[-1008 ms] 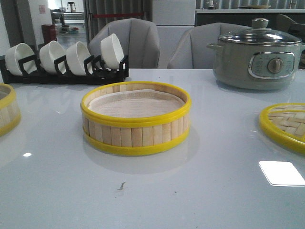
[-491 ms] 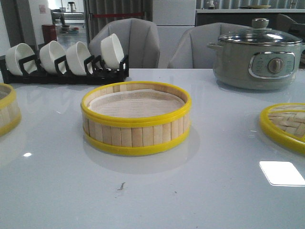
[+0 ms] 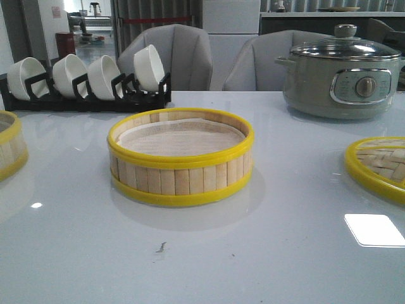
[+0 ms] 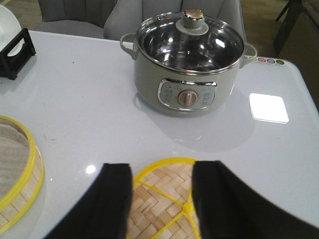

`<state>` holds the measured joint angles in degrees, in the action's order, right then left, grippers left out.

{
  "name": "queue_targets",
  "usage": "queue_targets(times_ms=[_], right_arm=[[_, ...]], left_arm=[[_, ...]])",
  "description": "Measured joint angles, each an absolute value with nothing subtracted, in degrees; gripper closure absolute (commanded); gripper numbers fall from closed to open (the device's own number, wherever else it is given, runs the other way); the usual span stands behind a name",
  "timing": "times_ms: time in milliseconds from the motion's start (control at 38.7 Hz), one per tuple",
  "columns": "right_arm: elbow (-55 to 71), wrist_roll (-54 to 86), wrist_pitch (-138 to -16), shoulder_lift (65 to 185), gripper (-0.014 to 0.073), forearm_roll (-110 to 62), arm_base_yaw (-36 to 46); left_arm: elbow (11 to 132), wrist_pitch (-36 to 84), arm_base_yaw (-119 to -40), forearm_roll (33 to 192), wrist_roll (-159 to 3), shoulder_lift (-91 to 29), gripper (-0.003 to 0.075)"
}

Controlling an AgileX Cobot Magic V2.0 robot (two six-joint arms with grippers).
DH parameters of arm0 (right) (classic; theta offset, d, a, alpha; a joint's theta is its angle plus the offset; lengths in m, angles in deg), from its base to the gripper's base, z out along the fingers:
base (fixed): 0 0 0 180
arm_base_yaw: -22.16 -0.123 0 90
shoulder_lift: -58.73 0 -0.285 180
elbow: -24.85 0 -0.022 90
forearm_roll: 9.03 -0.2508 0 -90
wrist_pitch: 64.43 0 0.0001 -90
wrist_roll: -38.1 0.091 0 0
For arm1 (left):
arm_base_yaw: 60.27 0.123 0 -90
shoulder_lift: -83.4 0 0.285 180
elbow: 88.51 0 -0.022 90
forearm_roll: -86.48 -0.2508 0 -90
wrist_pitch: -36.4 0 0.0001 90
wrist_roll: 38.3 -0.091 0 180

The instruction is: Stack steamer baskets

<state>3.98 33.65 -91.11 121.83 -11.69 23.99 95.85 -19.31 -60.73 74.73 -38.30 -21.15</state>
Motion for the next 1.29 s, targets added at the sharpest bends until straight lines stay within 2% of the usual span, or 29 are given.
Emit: queue_targets(times_ms=[181, 259, 595, 1293], right_arm=[[3.98, 33.65, -90.38, 121.83, 0.0077, -11.33, 23.99], [3.98, 33.65, -90.38, 121.83, 0.0077, -11.33, 23.99], [3.98, 33.55, -91.43, 121.83, 0.0077, -11.33, 23.99], [3.98, 33.55, -93.18, 121.83, 0.0077, -11.33, 23.99]], left_arm=[[95.85, -16.46, -60.73, 74.77, -38.3, -18.43, 0.0322], [95.85, -15.91, -60.73, 75.12, -38.3, -16.7, 0.0281], [95.85, -16.23, -60.73, 84.19, -38.3, -8.92, 0.0279], [95.85, -8.82, -64.02, 85.26, -38.6, 11.37, 0.028]])
